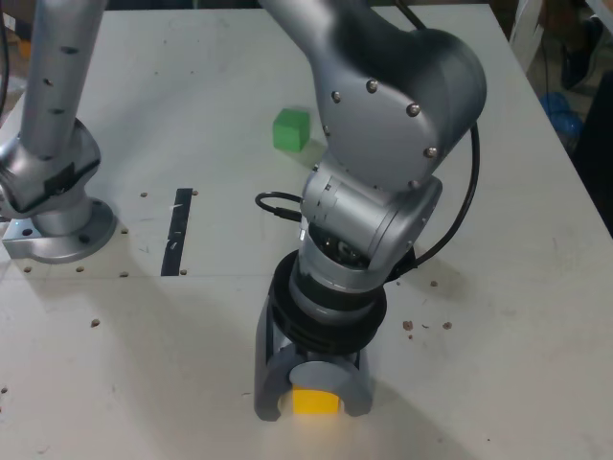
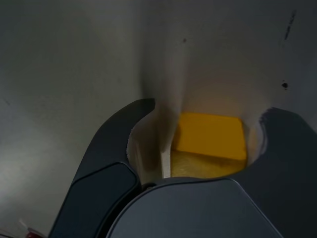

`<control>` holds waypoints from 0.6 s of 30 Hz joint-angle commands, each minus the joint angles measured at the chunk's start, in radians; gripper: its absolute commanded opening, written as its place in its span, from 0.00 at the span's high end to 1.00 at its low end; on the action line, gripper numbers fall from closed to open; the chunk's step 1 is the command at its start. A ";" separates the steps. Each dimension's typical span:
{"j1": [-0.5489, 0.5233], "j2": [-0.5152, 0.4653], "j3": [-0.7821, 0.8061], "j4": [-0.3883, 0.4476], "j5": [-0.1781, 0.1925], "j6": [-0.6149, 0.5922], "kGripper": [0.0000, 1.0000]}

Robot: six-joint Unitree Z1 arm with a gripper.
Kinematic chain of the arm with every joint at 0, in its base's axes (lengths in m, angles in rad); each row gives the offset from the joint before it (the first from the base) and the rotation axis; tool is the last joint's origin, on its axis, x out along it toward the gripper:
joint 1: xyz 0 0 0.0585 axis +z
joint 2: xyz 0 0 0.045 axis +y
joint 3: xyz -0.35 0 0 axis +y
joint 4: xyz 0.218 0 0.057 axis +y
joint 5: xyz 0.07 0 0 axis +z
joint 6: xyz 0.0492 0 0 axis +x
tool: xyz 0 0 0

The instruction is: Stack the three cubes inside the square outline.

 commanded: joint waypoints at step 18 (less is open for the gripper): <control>0.080 -0.177 -0.025 0.181 0.128 0.103 0.77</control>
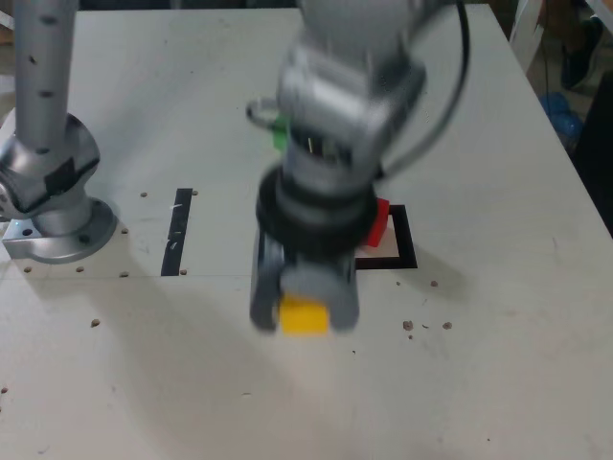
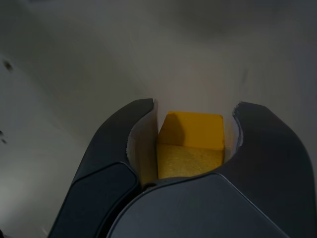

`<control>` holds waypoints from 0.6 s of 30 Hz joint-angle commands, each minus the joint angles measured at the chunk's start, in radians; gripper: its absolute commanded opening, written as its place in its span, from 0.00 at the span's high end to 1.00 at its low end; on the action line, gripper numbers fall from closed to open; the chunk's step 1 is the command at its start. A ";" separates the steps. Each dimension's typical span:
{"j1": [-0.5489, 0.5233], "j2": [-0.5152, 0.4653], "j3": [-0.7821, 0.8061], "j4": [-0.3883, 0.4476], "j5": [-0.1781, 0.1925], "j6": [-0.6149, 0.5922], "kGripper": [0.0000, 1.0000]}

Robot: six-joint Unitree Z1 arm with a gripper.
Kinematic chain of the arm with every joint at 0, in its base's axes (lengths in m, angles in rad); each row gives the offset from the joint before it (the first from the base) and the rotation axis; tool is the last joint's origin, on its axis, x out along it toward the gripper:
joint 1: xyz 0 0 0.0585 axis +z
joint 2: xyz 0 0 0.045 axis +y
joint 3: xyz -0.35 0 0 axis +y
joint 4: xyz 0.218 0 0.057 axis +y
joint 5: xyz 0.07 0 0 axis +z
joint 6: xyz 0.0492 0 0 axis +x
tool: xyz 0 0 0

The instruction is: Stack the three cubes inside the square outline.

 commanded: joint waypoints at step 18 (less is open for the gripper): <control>0.345 -0.046 -0.204 0.192 0.159 0.565 0.82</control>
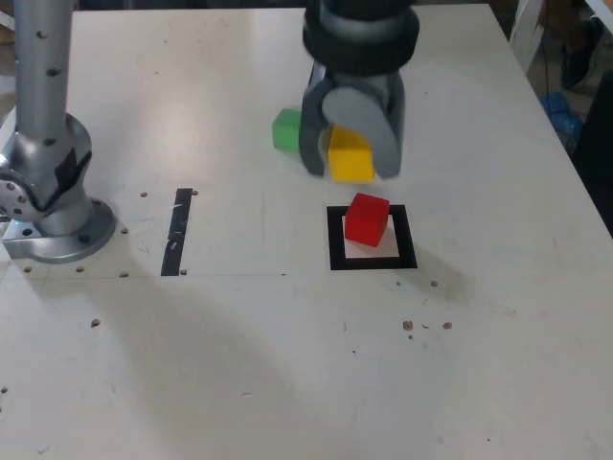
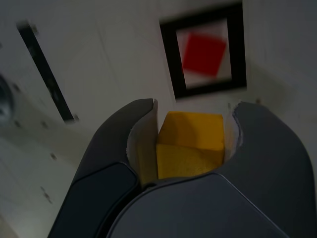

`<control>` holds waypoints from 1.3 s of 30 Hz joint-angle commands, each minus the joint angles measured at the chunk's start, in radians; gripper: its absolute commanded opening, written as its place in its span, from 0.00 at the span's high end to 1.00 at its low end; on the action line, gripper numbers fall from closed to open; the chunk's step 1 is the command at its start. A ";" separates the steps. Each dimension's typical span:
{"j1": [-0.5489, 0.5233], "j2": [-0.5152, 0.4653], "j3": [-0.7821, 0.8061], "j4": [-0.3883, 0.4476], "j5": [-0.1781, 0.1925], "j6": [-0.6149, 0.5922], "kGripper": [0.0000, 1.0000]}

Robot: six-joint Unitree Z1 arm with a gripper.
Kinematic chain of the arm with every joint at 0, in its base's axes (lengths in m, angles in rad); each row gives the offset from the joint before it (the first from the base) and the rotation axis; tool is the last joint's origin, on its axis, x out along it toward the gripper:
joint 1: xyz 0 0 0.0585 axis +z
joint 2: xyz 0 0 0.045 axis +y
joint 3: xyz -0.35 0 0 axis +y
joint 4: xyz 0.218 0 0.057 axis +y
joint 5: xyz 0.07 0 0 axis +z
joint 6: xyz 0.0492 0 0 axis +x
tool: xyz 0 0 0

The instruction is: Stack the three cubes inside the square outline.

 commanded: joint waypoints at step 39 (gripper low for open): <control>0.130 0.159 0.118 -0.196 -0.049 0.203 0.76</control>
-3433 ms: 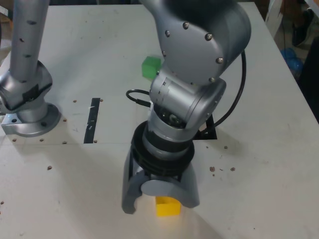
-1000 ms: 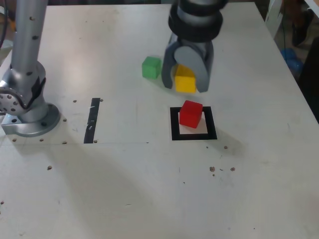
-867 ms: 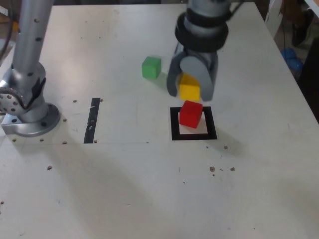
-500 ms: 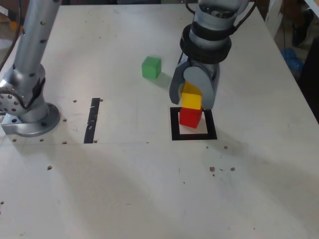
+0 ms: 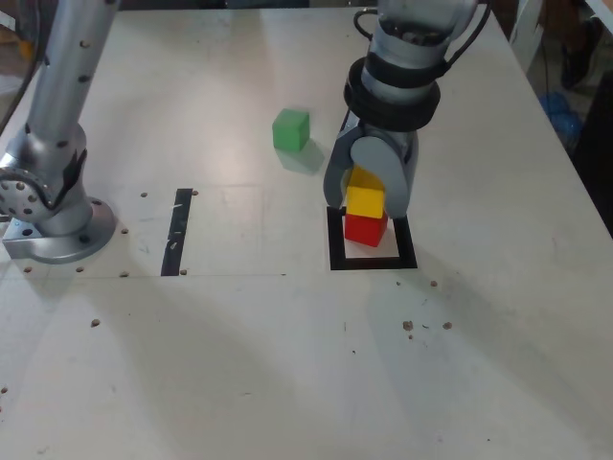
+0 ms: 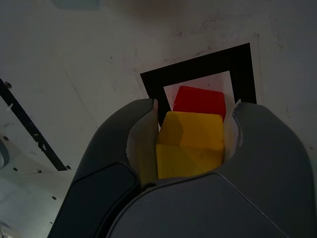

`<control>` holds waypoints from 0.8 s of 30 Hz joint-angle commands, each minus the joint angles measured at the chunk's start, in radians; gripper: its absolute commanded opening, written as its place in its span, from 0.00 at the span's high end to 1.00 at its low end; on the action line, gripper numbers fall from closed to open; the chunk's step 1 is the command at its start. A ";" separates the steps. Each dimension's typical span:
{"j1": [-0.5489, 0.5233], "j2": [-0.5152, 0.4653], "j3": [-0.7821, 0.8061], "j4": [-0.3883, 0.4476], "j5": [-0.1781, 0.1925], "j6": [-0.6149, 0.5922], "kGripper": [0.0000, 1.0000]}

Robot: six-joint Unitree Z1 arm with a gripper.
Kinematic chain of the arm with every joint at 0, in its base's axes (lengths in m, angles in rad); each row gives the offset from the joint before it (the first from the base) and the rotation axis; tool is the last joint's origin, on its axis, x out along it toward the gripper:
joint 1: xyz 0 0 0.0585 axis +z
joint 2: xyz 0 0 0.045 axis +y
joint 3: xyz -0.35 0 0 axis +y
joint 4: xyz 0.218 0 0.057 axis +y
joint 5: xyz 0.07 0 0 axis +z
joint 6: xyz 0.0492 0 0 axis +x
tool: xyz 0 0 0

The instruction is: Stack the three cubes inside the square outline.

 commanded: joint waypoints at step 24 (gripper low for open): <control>0.002 0.014 -0.004 0.011 -0.013 0.039 0.06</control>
